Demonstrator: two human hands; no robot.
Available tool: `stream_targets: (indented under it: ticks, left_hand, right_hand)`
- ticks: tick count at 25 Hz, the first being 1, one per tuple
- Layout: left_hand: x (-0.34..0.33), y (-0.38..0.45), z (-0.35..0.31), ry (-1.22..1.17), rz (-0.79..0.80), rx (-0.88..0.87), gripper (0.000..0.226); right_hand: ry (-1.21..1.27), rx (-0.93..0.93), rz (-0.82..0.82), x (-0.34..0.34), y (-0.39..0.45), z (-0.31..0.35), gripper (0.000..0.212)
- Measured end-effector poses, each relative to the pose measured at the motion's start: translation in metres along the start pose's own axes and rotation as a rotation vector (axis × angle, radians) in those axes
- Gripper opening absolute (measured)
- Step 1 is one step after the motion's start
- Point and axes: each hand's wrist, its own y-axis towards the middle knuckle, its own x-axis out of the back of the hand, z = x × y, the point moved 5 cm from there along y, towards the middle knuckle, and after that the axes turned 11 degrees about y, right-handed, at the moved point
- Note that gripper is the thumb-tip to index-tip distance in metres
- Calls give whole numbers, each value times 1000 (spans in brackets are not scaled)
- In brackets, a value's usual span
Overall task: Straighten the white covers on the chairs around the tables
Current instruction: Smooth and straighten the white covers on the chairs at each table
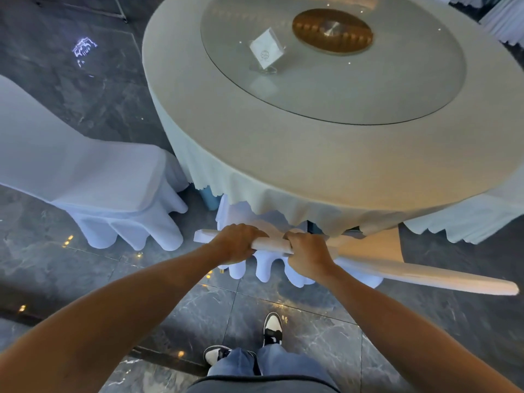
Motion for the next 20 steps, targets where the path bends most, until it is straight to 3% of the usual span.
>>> stream_targets:
  ticks: [2, 9, 14, 17, 20]
  left_hand:
    - [-2, -1, 2, 15, 7, 30, 42]
    - [2, -7, -10, 28, -1, 53, 52]
    - [0, -10, -7, -28, 58, 103, 35]
    - [-3, -11, 6, -38, 116, 28, 26]
    - [-1, -16, 36, -78, 121, -36, 34]
  right_hand:
    - [-4, 6, 33, -5, 1, -1, 25]
    - [-5, 7, 44, -8, -2, -8, 27]
    - [12, 39, 6, -9, -1, -10, 28]
    - [-17, -8, 126, 2, 5, 1, 28]
    - [48, -61, 409, 9, 18, 21, 33]
